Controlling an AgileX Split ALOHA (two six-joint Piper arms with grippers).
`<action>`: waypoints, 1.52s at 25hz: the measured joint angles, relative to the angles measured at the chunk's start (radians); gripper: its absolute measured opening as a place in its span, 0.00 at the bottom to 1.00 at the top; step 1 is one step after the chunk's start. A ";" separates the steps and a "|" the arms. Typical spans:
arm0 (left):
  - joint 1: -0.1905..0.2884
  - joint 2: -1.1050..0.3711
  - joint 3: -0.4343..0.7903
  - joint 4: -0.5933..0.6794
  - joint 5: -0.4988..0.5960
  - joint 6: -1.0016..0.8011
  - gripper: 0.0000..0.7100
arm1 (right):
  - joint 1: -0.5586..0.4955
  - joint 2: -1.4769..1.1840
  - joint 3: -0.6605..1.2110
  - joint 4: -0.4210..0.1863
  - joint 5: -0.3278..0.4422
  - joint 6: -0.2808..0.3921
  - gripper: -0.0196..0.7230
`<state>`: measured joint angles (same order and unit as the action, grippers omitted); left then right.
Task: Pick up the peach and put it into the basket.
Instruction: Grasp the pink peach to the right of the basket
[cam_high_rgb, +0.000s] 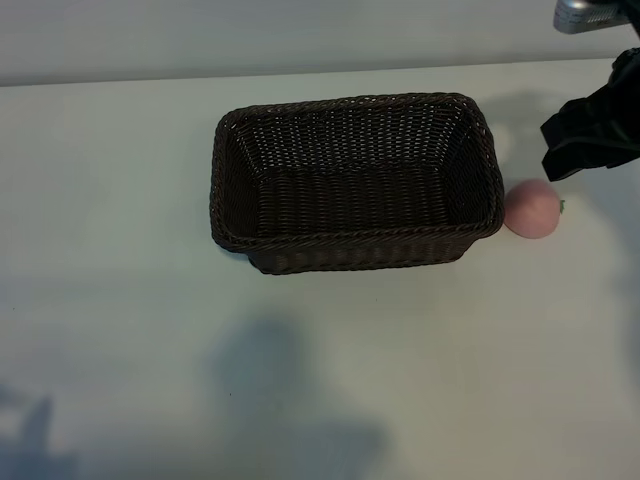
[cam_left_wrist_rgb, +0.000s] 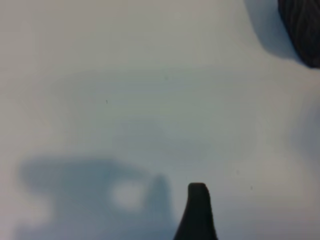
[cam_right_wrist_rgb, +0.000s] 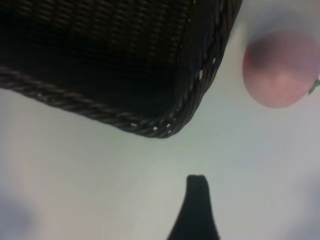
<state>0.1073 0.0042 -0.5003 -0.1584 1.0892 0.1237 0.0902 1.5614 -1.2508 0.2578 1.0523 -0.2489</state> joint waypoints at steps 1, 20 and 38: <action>0.000 -0.010 0.000 0.000 0.001 0.000 0.84 | 0.000 0.008 0.000 0.000 -0.014 -0.002 0.81; 0.000 -0.013 0.000 0.000 0.002 0.000 0.84 | 0.000 0.209 0.000 -0.158 -0.198 -0.328 0.79; 0.000 -0.013 0.000 0.000 0.002 0.000 0.84 | 0.000 0.433 0.000 -0.082 -0.359 -0.341 0.72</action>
<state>0.1073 -0.0086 -0.5003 -0.1584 1.0910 0.1237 0.0902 1.9942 -1.2508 0.1762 0.6932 -0.5901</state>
